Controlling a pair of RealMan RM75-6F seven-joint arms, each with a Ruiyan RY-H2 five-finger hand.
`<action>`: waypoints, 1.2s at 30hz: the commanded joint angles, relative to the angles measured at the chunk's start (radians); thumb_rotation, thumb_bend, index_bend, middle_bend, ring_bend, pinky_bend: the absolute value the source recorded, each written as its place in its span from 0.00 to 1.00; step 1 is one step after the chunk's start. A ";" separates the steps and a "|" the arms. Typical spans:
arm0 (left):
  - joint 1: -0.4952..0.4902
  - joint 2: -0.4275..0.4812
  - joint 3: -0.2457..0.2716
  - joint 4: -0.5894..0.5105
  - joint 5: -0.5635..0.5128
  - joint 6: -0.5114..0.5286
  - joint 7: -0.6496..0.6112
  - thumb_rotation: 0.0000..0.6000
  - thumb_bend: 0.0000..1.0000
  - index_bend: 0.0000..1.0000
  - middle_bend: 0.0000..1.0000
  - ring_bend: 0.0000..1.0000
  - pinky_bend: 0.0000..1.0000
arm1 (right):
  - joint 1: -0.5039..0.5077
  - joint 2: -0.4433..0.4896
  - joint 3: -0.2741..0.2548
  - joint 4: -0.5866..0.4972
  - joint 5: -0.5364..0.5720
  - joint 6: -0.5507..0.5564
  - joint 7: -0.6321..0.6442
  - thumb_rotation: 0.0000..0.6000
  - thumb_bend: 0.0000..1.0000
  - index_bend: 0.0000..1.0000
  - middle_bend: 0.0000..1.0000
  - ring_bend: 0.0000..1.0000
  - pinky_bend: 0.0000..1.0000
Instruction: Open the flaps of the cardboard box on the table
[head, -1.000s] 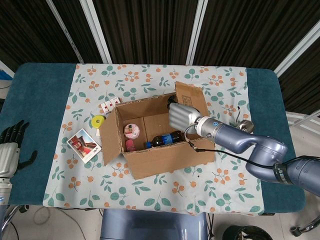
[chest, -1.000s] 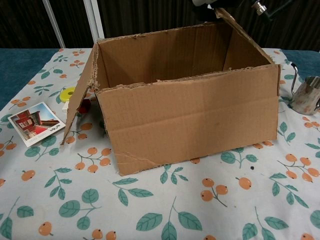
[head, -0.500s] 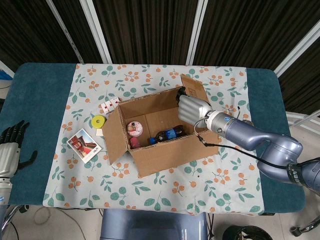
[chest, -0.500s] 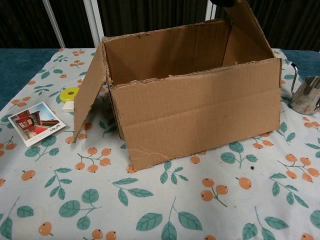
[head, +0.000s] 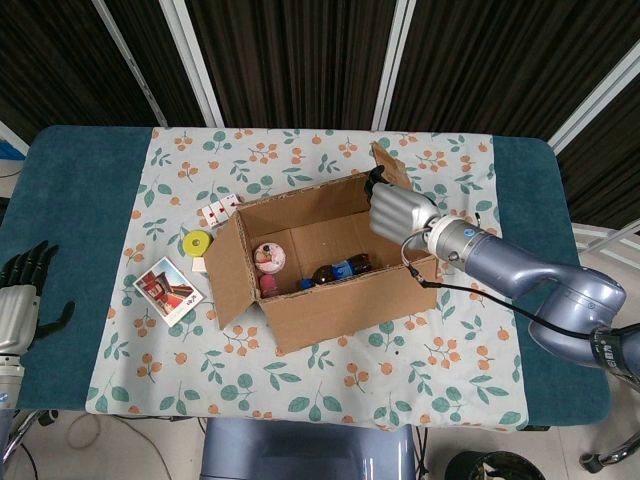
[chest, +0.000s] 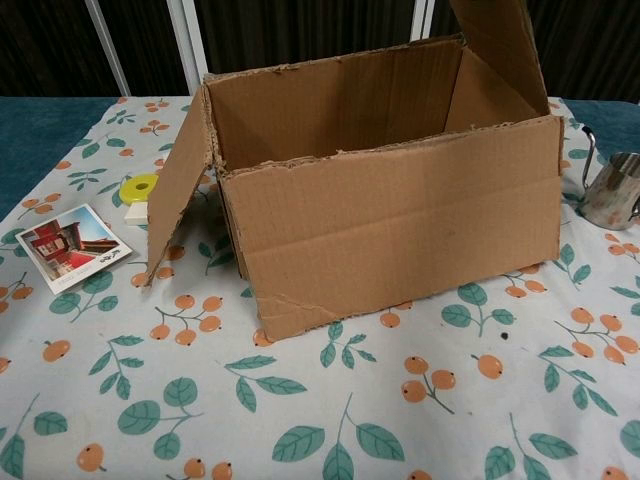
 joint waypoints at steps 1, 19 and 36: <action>0.000 0.000 0.000 0.000 0.000 0.000 0.000 1.00 0.34 0.00 0.00 0.00 0.03 | -0.004 0.017 0.001 -0.001 -0.004 -0.003 0.000 1.00 0.71 0.40 0.31 0.21 0.24; 0.002 0.004 0.000 -0.005 0.005 -0.007 0.000 1.00 0.34 0.00 0.00 0.00 0.01 | -0.048 0.069 0.001 0.062 -0.002 -0.001 -0.021 1.00 0.68 0.37 0.29 0.20 0.24; 0.003 0.000 0.001 -0.005 0.006 -0.009 0.007 1.00 0.34 0.00 0.00 0.00 0.01 | -0.089 0.104 0.005 0.070 -0.010 0.028 0.018 1.00 0.55 0.24 0.25 0.18 0.23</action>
